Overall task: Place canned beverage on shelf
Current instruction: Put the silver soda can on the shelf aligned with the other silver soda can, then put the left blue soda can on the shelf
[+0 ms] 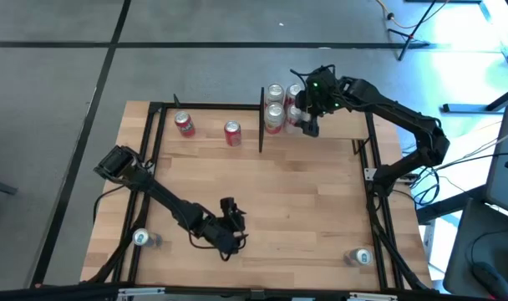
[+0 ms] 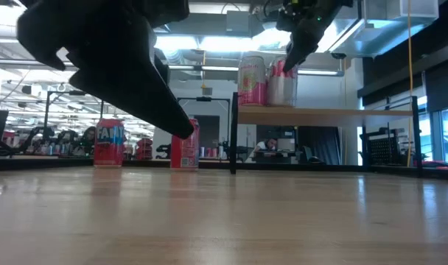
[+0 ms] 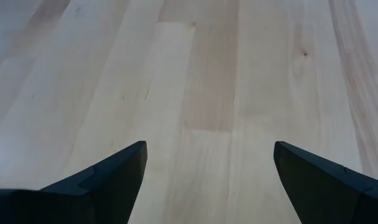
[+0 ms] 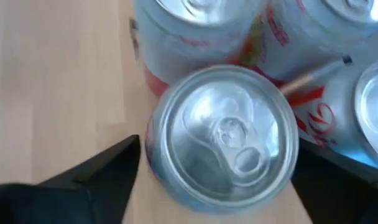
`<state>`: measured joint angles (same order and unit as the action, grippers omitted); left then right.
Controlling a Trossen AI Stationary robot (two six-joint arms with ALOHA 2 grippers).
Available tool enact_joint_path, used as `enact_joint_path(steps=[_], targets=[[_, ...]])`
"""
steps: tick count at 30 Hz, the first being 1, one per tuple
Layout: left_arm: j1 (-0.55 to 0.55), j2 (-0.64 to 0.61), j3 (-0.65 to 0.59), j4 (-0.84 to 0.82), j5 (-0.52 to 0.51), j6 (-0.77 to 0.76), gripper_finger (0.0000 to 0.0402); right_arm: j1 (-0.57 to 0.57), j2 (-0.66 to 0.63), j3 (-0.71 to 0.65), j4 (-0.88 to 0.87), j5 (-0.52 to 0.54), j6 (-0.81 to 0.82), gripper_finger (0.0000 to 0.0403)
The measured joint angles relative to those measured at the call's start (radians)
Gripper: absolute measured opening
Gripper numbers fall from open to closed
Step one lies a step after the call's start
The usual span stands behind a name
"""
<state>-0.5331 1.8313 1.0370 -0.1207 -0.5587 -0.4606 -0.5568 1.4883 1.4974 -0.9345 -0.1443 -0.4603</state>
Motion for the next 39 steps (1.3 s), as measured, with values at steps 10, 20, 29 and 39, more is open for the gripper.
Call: enact_joint_path(steps=[10, 20, 29, 39], targets=[[0.015, 0.000, 0.000, 0.001, 0.001, 0.001, 0.0346, 0.001, -0.048, 0.035, -0.059, 0.048, -0.044, 0.0314], [0.014, 0.000, 0.002, 0.013, -0.003, 0.078, 0.0346, 0.051, -0.166, 0.093, -0.128, -0.112, 0.227, 0.0287], [0.031, 0.002, 0.096, -0.022, -0.001, 0.206, 0.0346, 0.334, -0.344, -0.268, 0.212, -0.109, 0.302, 0.0289], [0.031, -0.006, 0.462, -0.742, 0.045, -0.053, 0.0346, 0.665, -0.393, -0.688, 0.868, -0.093, 0.272, 0.0289]])
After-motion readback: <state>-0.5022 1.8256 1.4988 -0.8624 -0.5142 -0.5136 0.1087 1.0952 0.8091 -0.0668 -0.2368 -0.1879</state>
